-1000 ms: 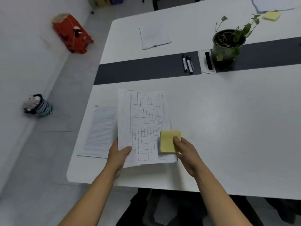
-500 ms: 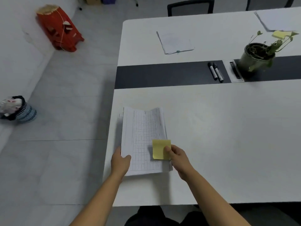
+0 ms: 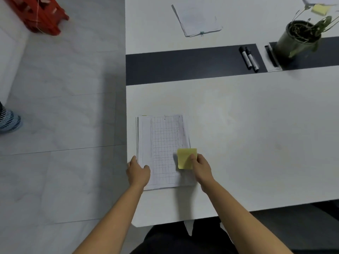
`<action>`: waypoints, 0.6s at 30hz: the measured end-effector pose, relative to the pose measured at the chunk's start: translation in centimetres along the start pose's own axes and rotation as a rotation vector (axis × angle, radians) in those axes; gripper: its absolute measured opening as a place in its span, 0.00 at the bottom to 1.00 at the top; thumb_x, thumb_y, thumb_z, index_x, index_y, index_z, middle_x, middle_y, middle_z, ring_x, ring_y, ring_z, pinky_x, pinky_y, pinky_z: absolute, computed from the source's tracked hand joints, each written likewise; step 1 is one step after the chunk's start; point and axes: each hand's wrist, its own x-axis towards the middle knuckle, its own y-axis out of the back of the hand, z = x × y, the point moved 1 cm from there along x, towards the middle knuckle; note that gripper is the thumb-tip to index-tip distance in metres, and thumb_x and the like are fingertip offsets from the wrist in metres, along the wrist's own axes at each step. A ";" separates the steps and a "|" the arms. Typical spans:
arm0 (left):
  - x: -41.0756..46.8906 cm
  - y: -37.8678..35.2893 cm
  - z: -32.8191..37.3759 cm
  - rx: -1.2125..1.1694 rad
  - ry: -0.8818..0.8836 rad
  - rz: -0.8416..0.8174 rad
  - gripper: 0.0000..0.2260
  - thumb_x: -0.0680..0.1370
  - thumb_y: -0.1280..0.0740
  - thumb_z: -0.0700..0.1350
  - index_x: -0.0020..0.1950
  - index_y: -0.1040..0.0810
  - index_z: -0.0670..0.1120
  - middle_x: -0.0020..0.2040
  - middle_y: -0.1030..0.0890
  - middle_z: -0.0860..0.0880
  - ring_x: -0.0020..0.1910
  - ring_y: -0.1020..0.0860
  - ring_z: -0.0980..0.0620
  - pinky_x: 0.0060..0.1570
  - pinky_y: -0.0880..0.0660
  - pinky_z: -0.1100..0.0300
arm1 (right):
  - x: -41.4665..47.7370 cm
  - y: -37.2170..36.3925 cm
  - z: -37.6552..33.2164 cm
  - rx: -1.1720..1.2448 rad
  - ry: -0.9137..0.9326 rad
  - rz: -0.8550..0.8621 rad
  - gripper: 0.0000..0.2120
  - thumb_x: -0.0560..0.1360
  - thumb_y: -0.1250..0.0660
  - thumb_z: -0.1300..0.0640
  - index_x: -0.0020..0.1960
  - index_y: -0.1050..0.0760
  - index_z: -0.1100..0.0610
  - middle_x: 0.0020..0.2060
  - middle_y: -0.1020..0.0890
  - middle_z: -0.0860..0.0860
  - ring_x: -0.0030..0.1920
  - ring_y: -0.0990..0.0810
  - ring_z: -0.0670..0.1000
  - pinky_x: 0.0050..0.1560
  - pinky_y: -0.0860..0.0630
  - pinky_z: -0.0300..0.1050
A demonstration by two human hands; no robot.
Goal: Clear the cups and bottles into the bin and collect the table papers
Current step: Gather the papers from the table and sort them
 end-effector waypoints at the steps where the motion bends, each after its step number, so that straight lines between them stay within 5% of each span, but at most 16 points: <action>1: 0.0 -0.1 -0.1 0.004 -0.018 -0.008 0.27 0.80 0.37 0.39 0.79 0.40 0.43 0.77 0.36 0.42 0.73 0.34 0.40 0.69 0.31 0.46 | -0.3 -0.7 0.1 -0.022 0.010 -0.018 0.13 0.84 0.43 0.51 0.55 0.26 0.58 0.46 0.22 0.49 0.45 0.25 0.48 0.45 0.28 0.45; 6: -0.4 -0.3 -0.4 0.085 -0.065 -0.039 0.26 0.81 0.40 0.38 0.80 0.41 0.42 0.79 0.40 0.44 0.77 0.40 0.43 0.72 0.37 0.49 | -0.7 -1.4 0.3 -0.140 0.072 -0.063 0.15 0.84 0.44 0.50 0.56 0.26 0.61 0.49 0.20 0.54 0.49 0.23 0.54 0.50 0.27 0.50; 13: -0.8 -0.8 -1.7 0.206 -0.172 -0.057 0.27 0.81 0.38 0.40 0.80 0.42 0.43 0.80 0.43 0.45 0.78 0.43 0.44 0.74 0.40 0.50 | 1.6 5.7 -0.6 0.109 -0.006 0.099 0.13 0.84 0.44 0.50 0.57 0.25 0.58 0.49 0.21 0.51 0.48 0.22 0.51 0.52 0.21 0.53; 18: -1.0 -1.1 -1.8 0.227 -0.179 -0.047 0.28 0.81 0.38 0.40 0.80 0.42 0.43 0.81 0.44 0.45 0.79 0.46 0.43 0.75 0.43 0.48 | 3.7 8.7 3.1 -0.413 -0.028 0.187 0.23 0.80 0.37 0.51 0.71 0.32 0.61 0.64 0.26 0.61 0.62 0.26 0.62 0.60 0.27 0.55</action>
